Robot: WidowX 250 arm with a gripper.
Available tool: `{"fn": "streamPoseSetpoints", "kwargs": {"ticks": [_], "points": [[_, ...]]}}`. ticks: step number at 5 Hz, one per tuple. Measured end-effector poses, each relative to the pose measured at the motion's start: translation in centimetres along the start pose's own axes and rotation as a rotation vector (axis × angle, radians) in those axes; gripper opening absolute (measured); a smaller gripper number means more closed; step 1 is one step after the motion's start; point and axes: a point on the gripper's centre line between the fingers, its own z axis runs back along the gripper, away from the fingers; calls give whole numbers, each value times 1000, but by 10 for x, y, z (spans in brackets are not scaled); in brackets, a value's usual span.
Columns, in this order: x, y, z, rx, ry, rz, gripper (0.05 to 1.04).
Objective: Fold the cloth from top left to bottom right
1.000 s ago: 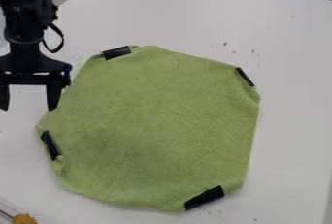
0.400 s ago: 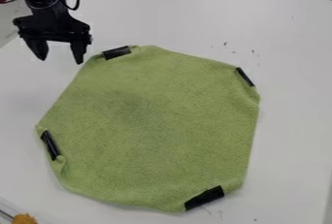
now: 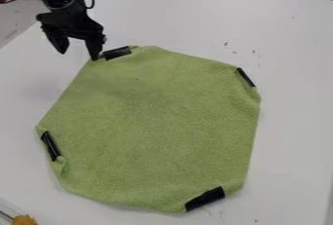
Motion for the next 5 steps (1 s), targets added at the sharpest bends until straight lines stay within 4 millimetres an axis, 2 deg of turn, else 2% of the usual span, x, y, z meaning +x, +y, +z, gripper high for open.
{"fn": "streamPoseSetpoints", "kwargs": {"ticks": [2, 3, 4, 5], "points": [[29, -10, -33, 6, 161, -86, 1001], [26, -10, -44, 2, 188, -81, 1000], [27, -6, -43, 27, 182, -70, 1001], [28, -6, -47, 32, 168, -58, 949]]}}
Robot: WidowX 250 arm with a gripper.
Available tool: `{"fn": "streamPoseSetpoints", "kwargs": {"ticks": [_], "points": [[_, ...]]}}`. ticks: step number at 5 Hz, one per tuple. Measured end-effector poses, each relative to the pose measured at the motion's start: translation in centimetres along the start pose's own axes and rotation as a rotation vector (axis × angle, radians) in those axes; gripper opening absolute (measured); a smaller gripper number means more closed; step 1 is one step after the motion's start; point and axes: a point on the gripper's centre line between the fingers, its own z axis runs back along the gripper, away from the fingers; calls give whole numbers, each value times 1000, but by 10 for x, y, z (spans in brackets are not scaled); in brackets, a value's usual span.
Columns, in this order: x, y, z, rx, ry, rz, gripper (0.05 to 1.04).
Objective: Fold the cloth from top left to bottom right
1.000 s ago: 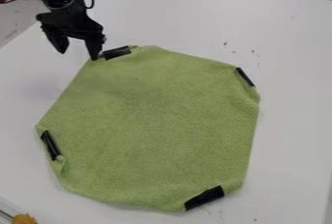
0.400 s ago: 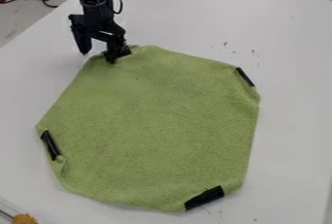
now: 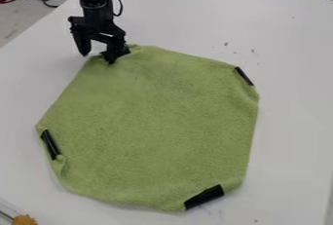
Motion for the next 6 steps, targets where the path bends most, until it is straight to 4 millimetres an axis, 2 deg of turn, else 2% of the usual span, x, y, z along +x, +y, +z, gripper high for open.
{"fn": "streamPoseSetpoints", "kwargs": {"ticks": [2, 3, 4, 5, 6], "points": [[-3, -3, -5, -13, 11, 13, 394], [-5, -4, -6, -17, 18, 20, 220], [-8, -4, -4, -14, 17, 23, 104], [-12, -4, 5, 30, 22, 15, 64], [-6, -6, 39, 87, -61, 28, 60]]}}
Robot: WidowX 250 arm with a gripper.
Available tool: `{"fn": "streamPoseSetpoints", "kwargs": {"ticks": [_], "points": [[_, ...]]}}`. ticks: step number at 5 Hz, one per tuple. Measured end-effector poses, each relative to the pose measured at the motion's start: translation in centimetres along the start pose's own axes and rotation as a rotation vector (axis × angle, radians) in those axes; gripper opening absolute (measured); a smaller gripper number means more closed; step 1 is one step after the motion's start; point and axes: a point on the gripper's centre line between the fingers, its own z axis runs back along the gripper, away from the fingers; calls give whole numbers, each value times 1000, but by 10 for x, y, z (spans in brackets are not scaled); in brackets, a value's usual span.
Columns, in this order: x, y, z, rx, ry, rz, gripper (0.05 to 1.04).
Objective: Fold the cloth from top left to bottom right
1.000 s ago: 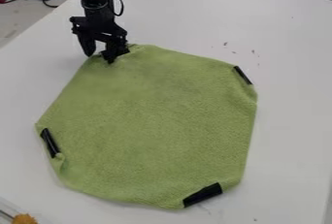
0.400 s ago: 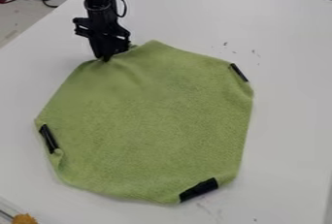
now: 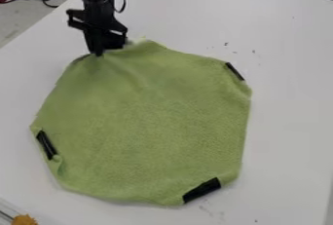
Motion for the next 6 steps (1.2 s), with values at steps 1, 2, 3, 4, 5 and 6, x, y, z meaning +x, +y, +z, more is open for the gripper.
{"fn": "streamPoseSetpoints", "kwargs": {"ticks": [1, 2, 3, 4, 5, 6], "points": [[-9, -11, 31, 56, -46, 26, 59], [-30, -21, 48, 68, -65, 68, 58], [-55, -31, 43, 27, -28, 114, 58], [-77, -47, 29, -39, 14, 131, 58], [-92, -64, 11, -111, 65, 141, 58], [-97, -76, 10, -129, 91, 135, 83]]}}
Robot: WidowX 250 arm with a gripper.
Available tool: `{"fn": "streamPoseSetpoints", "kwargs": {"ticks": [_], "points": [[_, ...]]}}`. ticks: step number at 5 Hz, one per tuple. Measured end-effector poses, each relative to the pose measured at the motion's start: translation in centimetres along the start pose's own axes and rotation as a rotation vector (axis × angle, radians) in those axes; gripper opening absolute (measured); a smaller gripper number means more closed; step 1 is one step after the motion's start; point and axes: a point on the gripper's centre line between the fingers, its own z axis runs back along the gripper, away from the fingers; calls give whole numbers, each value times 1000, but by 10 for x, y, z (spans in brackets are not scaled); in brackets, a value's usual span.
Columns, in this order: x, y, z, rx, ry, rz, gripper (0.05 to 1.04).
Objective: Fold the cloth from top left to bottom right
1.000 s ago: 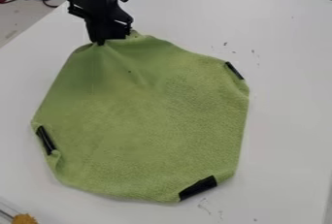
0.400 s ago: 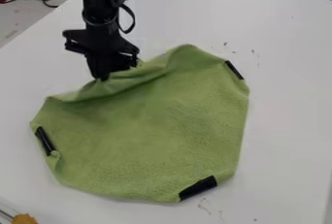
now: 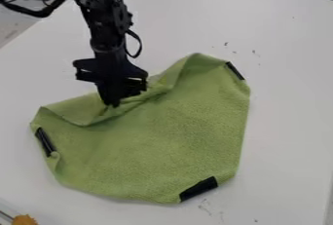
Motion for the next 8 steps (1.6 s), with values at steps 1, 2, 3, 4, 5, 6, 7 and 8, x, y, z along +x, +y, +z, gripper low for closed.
{"fn": "streamPoseSetpoints", "kwargs": {"ticks": [1, 2, 3, 4, 5, 6, 7, 8], "points": [[-11, -10, -3, 0, 33, -3, 242], [-19, -12, 0, 24, 74, 15, 509], [-28, -12, 8, 36, 124, 49, 812], [-41, -13, 13, 32, 152, 86, 1002], [-53, -24, 19, 14, 149, 90, 1004], [-57, -31, 24, 10, 122, 64, 1000], [-53, -32, 24, -16, 35, 26, 1000], [-53, -33, 20, -19, 40, -10, 1000]]}}
